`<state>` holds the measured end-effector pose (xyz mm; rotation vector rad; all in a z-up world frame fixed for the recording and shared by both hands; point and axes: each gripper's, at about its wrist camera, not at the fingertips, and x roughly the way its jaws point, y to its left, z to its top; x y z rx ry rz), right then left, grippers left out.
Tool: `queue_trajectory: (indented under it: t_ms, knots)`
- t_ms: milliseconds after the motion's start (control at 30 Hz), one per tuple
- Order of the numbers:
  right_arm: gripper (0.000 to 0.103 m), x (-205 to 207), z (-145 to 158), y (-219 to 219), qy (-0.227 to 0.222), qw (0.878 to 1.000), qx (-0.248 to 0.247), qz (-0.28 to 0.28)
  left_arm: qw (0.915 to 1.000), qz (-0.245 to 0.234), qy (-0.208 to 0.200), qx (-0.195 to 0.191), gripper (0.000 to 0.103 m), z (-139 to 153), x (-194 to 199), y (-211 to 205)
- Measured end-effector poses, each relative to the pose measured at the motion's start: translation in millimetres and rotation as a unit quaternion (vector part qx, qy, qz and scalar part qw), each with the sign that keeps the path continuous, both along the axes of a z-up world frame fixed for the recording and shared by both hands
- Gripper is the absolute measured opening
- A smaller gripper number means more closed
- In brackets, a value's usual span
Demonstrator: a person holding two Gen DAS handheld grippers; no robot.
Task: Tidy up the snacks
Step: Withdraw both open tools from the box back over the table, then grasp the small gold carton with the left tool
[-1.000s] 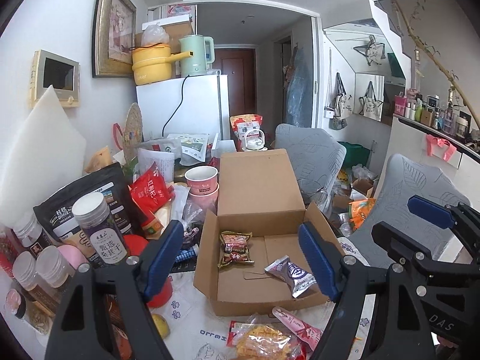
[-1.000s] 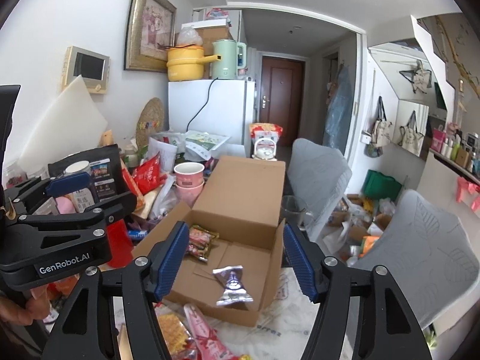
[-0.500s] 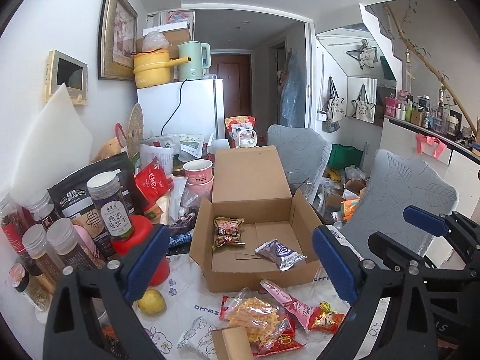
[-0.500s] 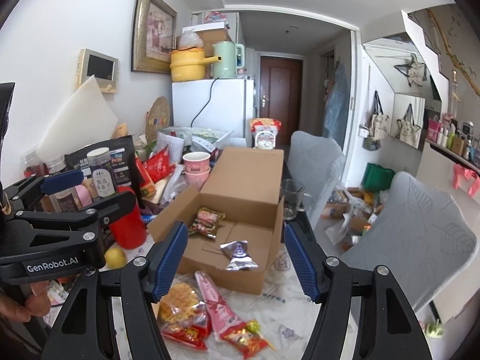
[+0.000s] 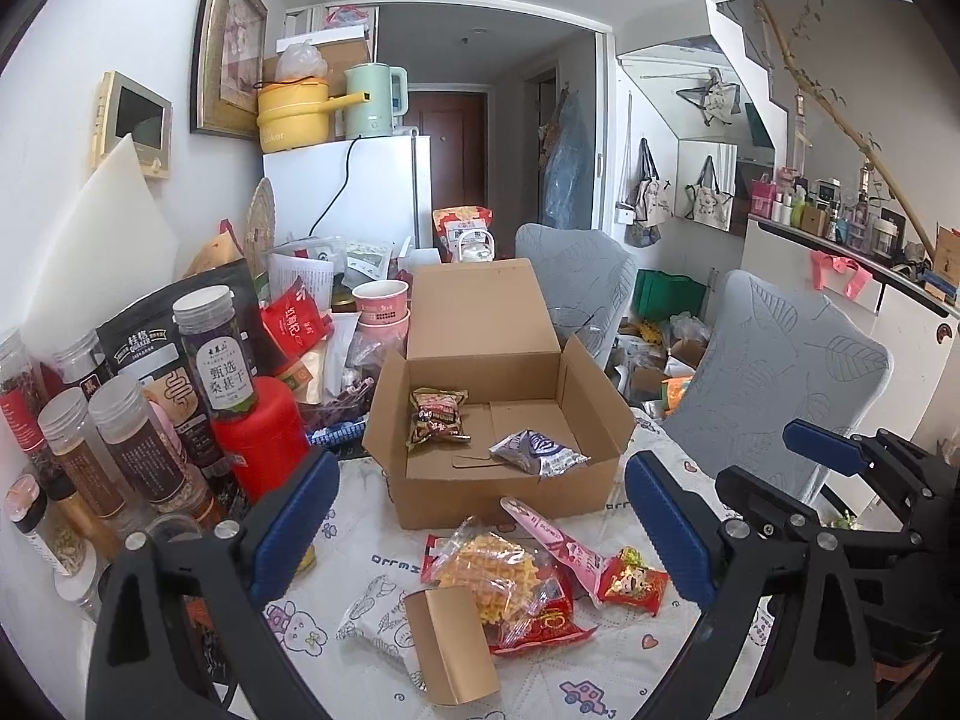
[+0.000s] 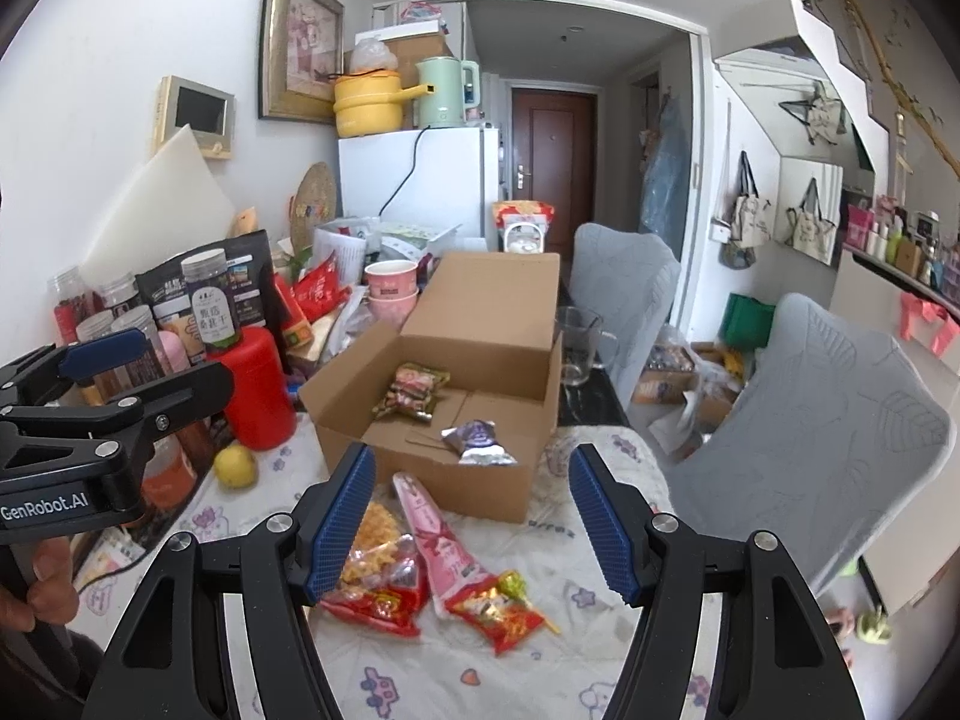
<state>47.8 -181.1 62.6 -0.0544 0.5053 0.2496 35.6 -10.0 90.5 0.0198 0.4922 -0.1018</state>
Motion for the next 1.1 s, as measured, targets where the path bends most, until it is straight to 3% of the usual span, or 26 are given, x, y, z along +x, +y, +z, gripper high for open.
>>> queue_trajectory:
  t_ms: [800,1100]
  knots:
    - [0.068,-3.4,-77.2,6.6,0.075,0.996,-0.008,0.037,0.9925,0.018,0.114,-0.039,0.098,-92.1,0.7,27.3]
    - [0.067,15.3,-104.5,10.0,0.102,0.994,-0.003,0.044,0.9897,0.022,0.141,-0.011,0.098,-127.6,15.4,19.5]
